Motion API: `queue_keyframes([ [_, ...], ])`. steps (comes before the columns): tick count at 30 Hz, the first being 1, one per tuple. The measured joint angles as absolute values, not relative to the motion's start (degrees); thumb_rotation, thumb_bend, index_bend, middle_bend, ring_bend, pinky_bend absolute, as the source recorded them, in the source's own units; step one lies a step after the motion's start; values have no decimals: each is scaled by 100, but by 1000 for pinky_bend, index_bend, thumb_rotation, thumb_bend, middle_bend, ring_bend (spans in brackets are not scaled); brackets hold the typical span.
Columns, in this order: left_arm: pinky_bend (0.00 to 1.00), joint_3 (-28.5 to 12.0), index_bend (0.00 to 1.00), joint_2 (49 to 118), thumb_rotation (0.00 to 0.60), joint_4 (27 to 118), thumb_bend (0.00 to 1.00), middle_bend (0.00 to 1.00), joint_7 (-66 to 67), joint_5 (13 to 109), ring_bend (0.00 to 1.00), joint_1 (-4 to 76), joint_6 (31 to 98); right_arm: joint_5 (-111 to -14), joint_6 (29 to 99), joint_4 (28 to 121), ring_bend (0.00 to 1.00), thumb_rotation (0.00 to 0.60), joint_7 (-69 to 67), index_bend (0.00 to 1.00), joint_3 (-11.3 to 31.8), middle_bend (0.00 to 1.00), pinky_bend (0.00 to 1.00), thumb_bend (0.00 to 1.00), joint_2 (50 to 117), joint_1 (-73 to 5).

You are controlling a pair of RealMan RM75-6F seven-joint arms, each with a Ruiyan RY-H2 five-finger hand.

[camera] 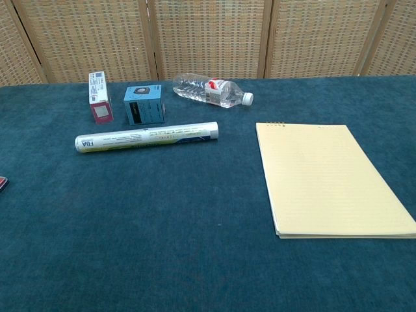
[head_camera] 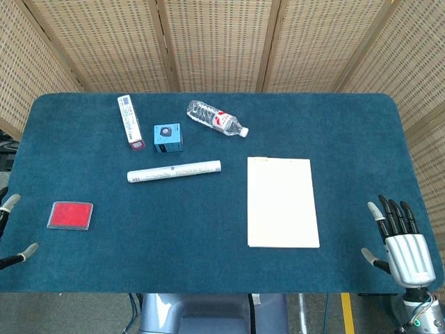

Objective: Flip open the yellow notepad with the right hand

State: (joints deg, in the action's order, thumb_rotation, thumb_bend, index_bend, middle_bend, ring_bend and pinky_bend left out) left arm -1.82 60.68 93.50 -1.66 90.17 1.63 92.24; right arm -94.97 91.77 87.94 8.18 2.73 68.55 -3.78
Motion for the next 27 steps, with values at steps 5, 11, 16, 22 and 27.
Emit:
queue_keyframes([
  [5, 0, -177, 0, 6051, 600, 9273, 0, 0, -289, 9047, 0, 162, 9251, -9398, 8869, 8834, 0, 600, 1103, 0, 215, 0, 0, 0, 6904, -433],
  [11, 0, -210, 0, 6048, 600, 9291, 0, 0, -308, 8982, 0, 166, 9233, -9519, 8435, 8688, 0, 600, 1420, 0, 111, 0, 0, 0, 7110, -657],
  [16, 0, -238, 0, 6065, 600, 9331, 0, 0, -212, 8925, 0, 180, 9201, -9753, 8067, 8194, 0, 600, 1688, 0, 27, 0, 0, 102, 7422, -932],
  [22, 0, -245, 0, 6111, 600, 9364, 0, 0, -53, 8857, 0, 187, 9145, -9995, 7536, 7672, 0, 600, 1773, 0, -5, 0, 0, 207, 7823, -1424],
  [27, 0, -264, 0, 6131, 600, 9384, 0, 0, -8, 8797, 0, 174, 9145, -10059, 7265, 7319, 0, 600, 1846, 0, -1, 0, 0, 225, 8136, -1665],
])
